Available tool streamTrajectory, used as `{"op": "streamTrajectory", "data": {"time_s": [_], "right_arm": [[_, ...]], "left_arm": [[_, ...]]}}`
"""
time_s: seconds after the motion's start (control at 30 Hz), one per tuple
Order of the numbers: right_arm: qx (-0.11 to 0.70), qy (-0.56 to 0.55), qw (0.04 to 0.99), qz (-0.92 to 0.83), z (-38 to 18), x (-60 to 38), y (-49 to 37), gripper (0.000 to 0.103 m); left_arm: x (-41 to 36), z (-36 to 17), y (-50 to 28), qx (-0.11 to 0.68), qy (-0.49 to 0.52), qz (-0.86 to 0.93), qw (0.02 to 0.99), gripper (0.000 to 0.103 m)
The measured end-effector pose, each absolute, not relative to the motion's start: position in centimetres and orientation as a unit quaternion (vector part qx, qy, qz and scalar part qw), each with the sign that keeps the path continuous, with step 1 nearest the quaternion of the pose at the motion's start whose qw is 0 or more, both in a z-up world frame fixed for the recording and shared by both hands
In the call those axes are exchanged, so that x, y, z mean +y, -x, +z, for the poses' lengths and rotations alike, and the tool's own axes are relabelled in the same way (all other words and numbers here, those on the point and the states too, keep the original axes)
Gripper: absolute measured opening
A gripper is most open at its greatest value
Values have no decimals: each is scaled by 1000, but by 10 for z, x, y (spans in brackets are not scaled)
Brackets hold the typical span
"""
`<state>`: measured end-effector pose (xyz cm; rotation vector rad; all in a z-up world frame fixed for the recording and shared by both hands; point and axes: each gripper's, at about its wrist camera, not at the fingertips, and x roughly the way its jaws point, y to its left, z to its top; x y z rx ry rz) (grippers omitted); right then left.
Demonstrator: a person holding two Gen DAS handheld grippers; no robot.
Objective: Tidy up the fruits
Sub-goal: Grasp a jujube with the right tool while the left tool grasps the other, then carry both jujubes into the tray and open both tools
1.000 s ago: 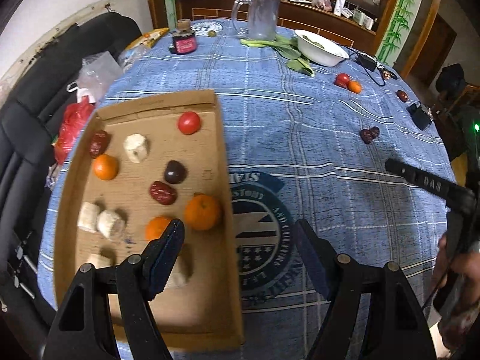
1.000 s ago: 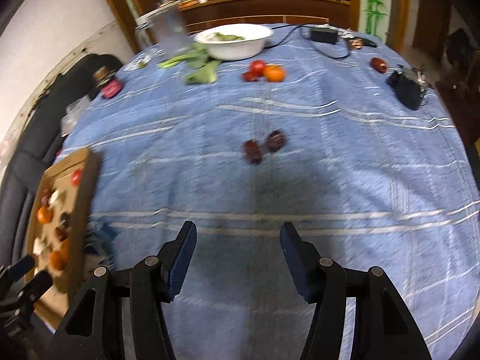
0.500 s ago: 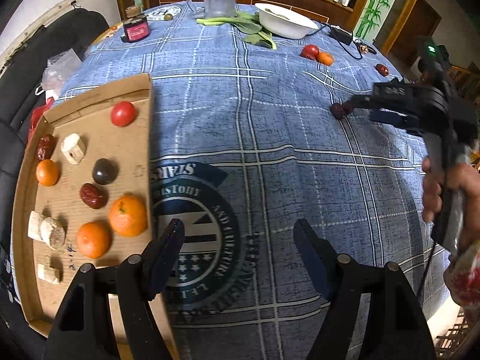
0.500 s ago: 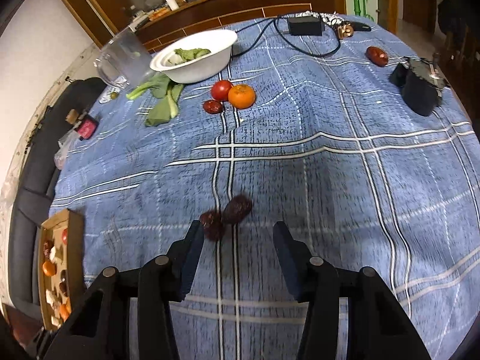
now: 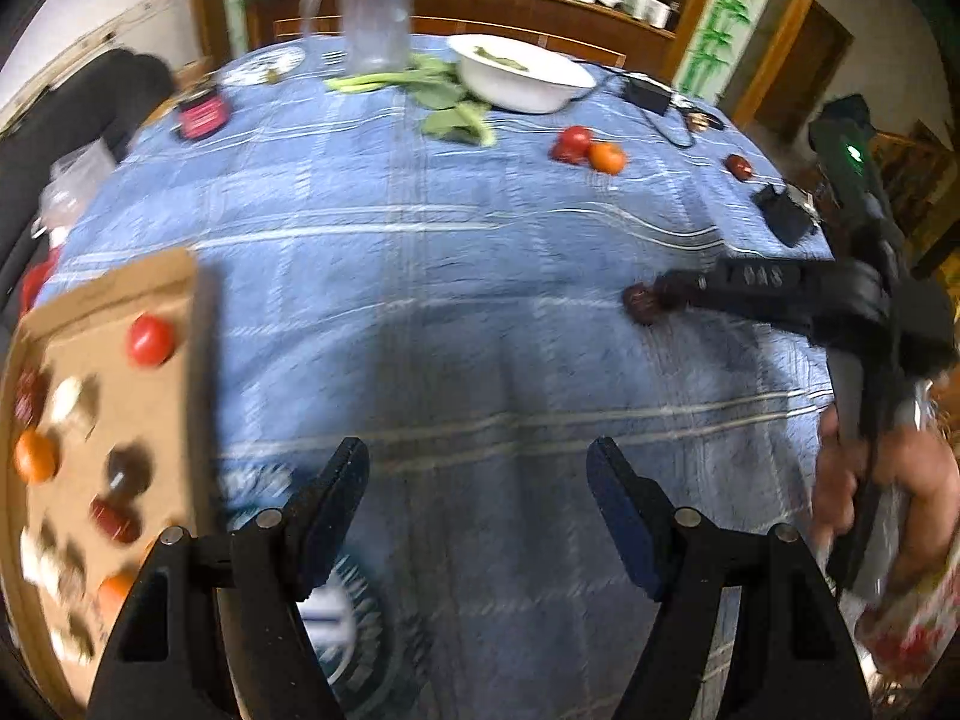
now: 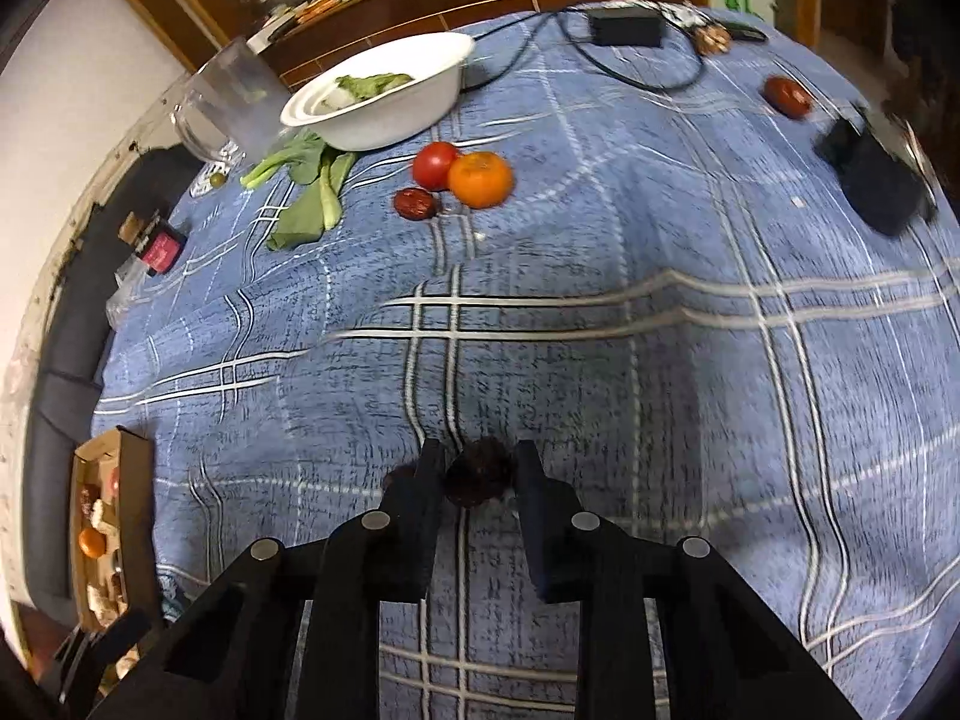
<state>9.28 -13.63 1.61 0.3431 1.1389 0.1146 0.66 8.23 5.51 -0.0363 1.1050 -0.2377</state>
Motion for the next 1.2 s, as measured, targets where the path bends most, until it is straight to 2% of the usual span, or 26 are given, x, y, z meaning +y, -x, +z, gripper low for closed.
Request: {"op": "streamTrajectory", "data": {"time_s": [0.33, 0.4, 0.5, 0.57, 0.6, 0.63, 0.97, 1.2], "right_arm": [[515, -153, 843, 38, 33, -177, -44, 24], [515, -151, 843, 37, 34, -181, -37, 24], [518, -151, 841, 39, 32, -183, -29, 24], [519, -150, 840, 39, 31, -183, -26, 24], [520, -150, 840, 40, 31, -183, -24, 24], [520, -151, 840, 40, 30, -183, -23, 24], [517, -137, 841, 78, 40, -148, -16, 24], [519, -113, 834, 149, 49, -73, -19, 24]], "left_arm": [[-2, 34, -67, 523, -33, -198, 829, 73], [-11, 26, -76, 527, -33, -203, 824, 70], [-22, 15, -85, 536, -36, -208, 817, 60], [-29, 15, -84, 530, -51, -208, 821, 47], [-30, 16, -84, 526, -59, -203, 824, 30], [-31, 15, -84, 529, -58, -205, 821, 21], [27, 36, -61, 523, 19, -180, 833, 21], [122, 69, -14, 505, 108, -140, 845, 21]]}}
